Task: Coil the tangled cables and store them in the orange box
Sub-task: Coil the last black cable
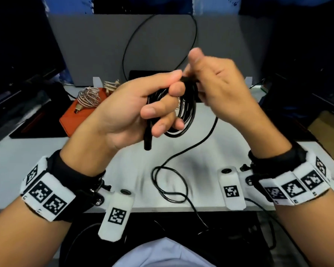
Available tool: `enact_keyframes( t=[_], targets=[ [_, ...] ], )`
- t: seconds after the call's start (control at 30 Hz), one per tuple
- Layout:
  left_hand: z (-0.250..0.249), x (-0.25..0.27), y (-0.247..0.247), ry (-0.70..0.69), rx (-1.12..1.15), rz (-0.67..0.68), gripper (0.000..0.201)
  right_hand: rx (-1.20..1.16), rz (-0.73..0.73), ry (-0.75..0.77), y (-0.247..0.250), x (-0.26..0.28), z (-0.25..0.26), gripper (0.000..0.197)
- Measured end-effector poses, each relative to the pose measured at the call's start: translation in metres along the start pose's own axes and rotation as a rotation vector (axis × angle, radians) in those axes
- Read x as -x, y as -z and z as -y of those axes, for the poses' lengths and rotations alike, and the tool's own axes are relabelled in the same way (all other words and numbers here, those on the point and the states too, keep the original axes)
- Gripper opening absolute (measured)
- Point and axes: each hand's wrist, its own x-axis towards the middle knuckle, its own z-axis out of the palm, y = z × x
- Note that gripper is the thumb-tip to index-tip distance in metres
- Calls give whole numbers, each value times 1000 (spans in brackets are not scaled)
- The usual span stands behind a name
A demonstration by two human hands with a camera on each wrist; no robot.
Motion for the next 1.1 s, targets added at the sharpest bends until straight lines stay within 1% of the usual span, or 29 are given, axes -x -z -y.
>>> enact_keyframes(
  t=[0.07, 0.13, 0.17, 0.2, 0.23, 0.27, 0.33, 0.37, 0.4, 0.47, 0.53, 0.57, 0.6, 0.63, 0.7, 0.73, 0.77, 0.8, 0.87, 0.97, 1.0, 1.07, 1.1],
  targets=[
    [-2, 3, -3, -26, 154, 102, 39, -81, -107, 17, 3, -2, 1, 52],
    [-6, 7, -4, -68, 327, 179, 46, -71, -157, 12, -2, -2, 1, 50],
    [-10, 8, -3, -124, 373, 158, 48, -53, -170, -7, -9, -1, -1, 49],
    [-16, 10, 1, -185, 401, 104, 49, -40, -173, -35, -17, 0, -2, 48],
    [-20, 12, 5, -250, 415, 35, 49, -35, -153, -70, -27, 2, -5, 46],
    [-21, 11, 8, -311, 446, -20, 50, -30, -103, -112, -37, 5, -6, 46],
    [-21, 7, 13, -427, 511, -126, 50, 54, 92, -187, -52, 13, -6, 40],
    [-20, 4, 17, -471, 491, -214, 47, 108, 216, -211, -58, 18, -4, 33],
    [-18, 2, 21, -499, 433, -296, 43, 142, 336, -233, -62, 23, -1, 26],
    [-12, -4, 26, -504, 184, -461, 38, 145, 529, -280, -63, 28, 5, 16],
    [-3, -11, 24, -491, -204, -562, 31, 115, 643, -295, -56, 30, 11, 16],
    [0, -12, 25, -452, -425, -569, 28, 106, 671, -292, -51, 29, 14, 18],
    [2, -12, 26, -393, -626, -537, 24, 107, 674, -282, -45, 28, 17, 21],
    [4, -10, 28, -325, -811, -491, 25, 117, 657, -266, -37, 26, 20, 23],
    [4, -8, 35, -207, -1162, -404, 35, 147, 616, -240, -19, 22, 23, 23],
    [3, -6, 36, -161, -1261, -334, 35, 156, 604, -229, -11, 20, 24, 23],
    [2, -3, 35, -124, -1272, -240, 32, 162, 598, -214, -4, 18, 25, 23],
    [1, -1, 35, -96, -1210, -145, 34, 167, 593, -192, 1, 18, 26, 22],
    [-2, 4, 34, -32, -1043, -36, 46, 187, 551, -141, 9, 16, 28, 22],
    [-2, 8, 44, 56, -832, 109, 57, 189, 368, -93, 25, 10, 27, 34],
    [-2, 8, 46, 59, -761, 168, 63, 173, 291, -72, 30, 9, 25, 38],
    [-1, 7, 47, 15, -614, 256, 81, 159, 144, -14, 35, 6, 21, 42],
    [1, 6, 46, -29, -516, 282, 81, 152, 87, 18, 34, 5, 19, 42]
  ],
)
